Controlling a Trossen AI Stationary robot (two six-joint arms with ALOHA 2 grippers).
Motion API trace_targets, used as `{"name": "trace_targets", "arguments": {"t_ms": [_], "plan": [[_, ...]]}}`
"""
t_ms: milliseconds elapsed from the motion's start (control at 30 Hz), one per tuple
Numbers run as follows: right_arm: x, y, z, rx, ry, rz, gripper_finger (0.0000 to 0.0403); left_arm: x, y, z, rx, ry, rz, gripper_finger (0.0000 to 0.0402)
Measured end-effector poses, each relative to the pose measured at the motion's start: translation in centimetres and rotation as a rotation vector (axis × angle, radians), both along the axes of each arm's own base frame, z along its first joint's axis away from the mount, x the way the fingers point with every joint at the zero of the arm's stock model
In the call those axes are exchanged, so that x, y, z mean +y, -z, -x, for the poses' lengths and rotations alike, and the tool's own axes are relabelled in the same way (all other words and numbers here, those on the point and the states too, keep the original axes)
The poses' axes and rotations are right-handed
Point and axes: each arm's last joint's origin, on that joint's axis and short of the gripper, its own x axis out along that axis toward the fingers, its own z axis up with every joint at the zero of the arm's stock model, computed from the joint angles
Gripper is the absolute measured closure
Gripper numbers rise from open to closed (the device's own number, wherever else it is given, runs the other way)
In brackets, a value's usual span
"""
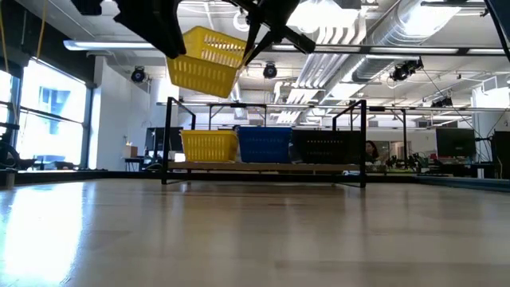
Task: Stack baskets on shelf by color
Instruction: Stack the yellow basket on the yellow baskets on the shelf
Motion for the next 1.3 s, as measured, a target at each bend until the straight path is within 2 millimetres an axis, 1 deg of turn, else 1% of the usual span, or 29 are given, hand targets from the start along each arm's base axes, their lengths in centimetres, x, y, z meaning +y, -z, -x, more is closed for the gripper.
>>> {"name": "trace_targets", "arguments": {"t_ms": [233,367,500,600,767,1000,1133,1200,1300], "plan": [[0.2,0.0,-0.1,-0.009,-0.025,-0.017,0.0403,0.0,1.6,-1.0,0.068,-0.023,-0.054,0.0289],[0.6,-0.1,-0.2,-0.024,-0.044,-0.028,0.0403,0.2,2.4,-1.5,0.089,-0.046,-0.124,0.0290],[1.0,-0.2,-0.3,-0.031,-0.056,-0.028,0.0403,0.3,2.7,-1.8,0.109,-0.047,-0.215,0.0307],[1.1,-0.2,-0.3,-0.029,-0.064,-0.022,0.0403,0.3,2.7,-1.8,0.124,-0.030,-0.228,0.0334],[1.1,-0.2,-0.3,-0.018,-0.101,-0.003,0.0403,0.2,2.8,-1.8,0.132,-0.012,-0.186,0.0392],[1.1,-0.2,-0.4,0.001,-0.158,0.038,0.0402,0.1,2.9,-1.8,0.143,0.011,-0.153,0.0399],[1.1,-0.2,-0.3,0.006,-0.156,0.058,0.0399,0.2,2.2,-1.4,0.127,0.023,-0.133,0.0400],[1.1,-0.2,-0.3,0.012,-0.170,0.072,0.0388,0.2,1.7,-1.1,0.112,0.029,-0.123,0.0401],[0.7,-0.2,-0.3,0.018,-0.178,0.087,0.0359,0.3,0.8,-0.5,0.080,0.035,-0.095,0.0401]]}}
